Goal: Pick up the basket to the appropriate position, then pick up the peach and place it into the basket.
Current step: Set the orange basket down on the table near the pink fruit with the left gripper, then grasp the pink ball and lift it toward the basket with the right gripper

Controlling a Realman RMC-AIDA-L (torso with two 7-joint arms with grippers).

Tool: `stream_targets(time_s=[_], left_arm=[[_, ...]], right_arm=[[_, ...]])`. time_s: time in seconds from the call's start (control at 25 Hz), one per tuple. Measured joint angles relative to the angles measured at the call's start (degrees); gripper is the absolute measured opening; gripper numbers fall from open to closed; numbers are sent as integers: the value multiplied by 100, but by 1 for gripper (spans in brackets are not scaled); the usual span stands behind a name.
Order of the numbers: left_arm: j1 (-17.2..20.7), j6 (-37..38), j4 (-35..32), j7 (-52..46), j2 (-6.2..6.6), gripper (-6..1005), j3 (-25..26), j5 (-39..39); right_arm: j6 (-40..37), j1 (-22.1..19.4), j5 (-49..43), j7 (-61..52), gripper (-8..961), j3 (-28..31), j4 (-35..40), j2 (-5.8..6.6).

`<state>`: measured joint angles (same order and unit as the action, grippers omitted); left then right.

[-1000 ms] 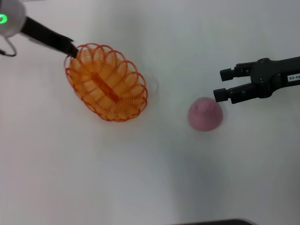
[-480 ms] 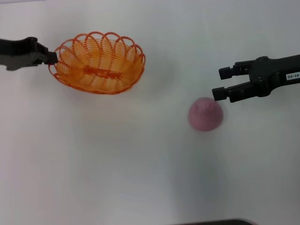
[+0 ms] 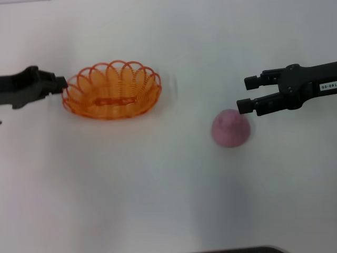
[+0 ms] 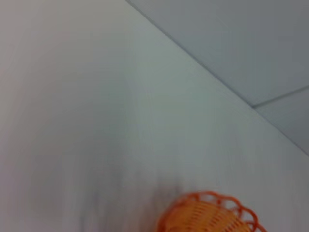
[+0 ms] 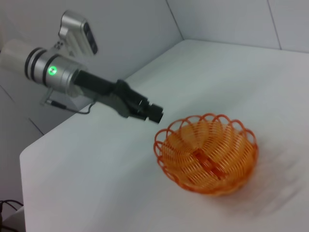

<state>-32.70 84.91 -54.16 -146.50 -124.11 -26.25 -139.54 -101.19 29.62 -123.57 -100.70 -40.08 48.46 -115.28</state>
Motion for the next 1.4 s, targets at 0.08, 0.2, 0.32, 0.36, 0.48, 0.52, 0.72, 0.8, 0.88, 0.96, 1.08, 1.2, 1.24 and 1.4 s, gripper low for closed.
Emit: stream_targets(time_s=[0.08, 0.2, 0.32, 0.36, 0.48, 0.52, 0.72, 0.8, 0.88, 0.96, 1.08, 1.2, 1.24, 1.4], left_arm=[[126, 94, 5, -33, 16, 94, -103, 69], [207, 179, -14, -43, 30, 207, -154, 86], [227, 218, -65, -44, 53, 304, -158, 90], [230, 230, -103, -45, 58, 333, -159, 91], [239, 278, -305, -7, 71, 421, -161, 98], [244, 306, -380, 61, 87, 451, -160, 112], [272, 610, -526, 939, 282, 616, -127, 443], [337, 1089, -590, 1706, 354, 684, -111, 908], [440, 1557, -753, 2395, 367, 679, -104, 1285], [598, 1846, -979, 3012, 330, 674, -96, 1578], [883, 1977, -1224, 3780, 236, 667, -93, 1790], [1135, 2293, -1215, 4840, 176, 660, -110, 1781], [1208, 2397, -1198, 5200, 153, 658, -109, 1767], [1494, 2418, -1149, 5907, 77, 648, -96, 1733]], right_arm=[[7, 0, 0, 0, 929, 0, -1, -2], [26, 0, 0, 1, 929, 0, -3, -5], [36, 18, 0, 6, 929, 0, -4, -15], [37, 29, 0, 6, 929, -1, -3, -17], [38, 31, 0, 7, 928, -8, -4, -19], [37, 29, 0, 7, 928, -8, -4, -19], [34, 15, 0, 6, 928, -6, -4, -11], [33, 14, 0, -8, 928, 21, -4, 2], [32, 17, 5, -27, 927, 38, -4, 14], [31, 30, 19, -52, 927, 46, -3, 26], [34, 79, 36, -214, 927, 97, -2, 45], [62, 148, 35, -526, 927, 143, 4, 102], [73, 162, 33, -599, 927, 146, 16, 124], [36, 238, -41, -980, 926, 137, 207, 237]])
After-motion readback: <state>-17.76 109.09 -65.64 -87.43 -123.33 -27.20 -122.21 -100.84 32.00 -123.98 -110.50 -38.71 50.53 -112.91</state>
